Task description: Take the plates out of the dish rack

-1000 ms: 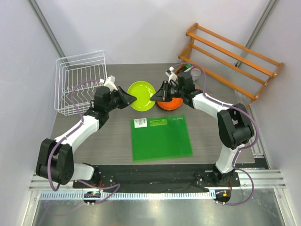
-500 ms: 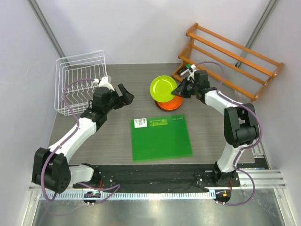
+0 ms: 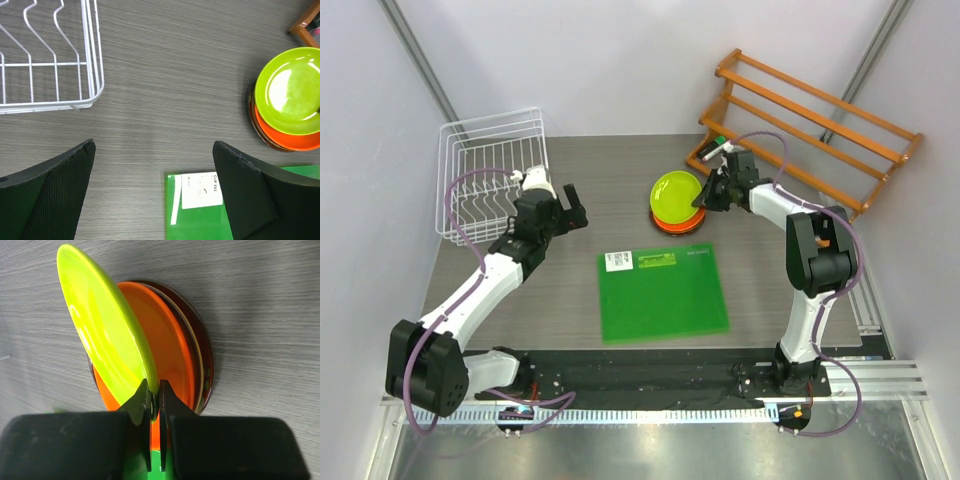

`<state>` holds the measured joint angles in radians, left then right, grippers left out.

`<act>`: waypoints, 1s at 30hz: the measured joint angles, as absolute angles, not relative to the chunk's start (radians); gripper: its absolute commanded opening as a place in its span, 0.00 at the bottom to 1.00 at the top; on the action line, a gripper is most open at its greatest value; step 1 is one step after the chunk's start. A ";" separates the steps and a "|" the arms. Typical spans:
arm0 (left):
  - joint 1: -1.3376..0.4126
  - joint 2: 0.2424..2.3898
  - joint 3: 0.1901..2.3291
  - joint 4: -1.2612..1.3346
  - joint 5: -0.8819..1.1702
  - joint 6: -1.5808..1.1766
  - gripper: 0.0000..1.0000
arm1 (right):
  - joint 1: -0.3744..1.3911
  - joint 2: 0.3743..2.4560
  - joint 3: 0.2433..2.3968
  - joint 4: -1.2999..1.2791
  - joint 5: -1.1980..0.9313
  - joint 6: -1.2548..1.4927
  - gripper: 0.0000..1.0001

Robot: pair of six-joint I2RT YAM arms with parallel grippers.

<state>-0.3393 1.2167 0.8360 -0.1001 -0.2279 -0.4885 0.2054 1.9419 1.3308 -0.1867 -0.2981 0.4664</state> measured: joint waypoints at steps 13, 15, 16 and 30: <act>-0.339 1.220 0.836 -0.118 -0.274 -0.462 0.99 | 0.207 1.937 1.301 -0.221 -0.273 0.439 0.53; -0.339 1.224 0.837 -0.128 -0.279 -0.462 1.00 | 0.211 1.924 1.299 -0.242 -0.266 0.423 0.54; -0.339 1.226 0.837 -0.132 -0.281 -0.462 0.99 | 0.213 1.918 1.298 -0.251 -0.264 0.417 0.55; -0.339 1.227 0.838 -0.159 -0.367 -0.463 0.99 | 0.243 1.603 1.227 -0.360 -0.085 0.344 0.64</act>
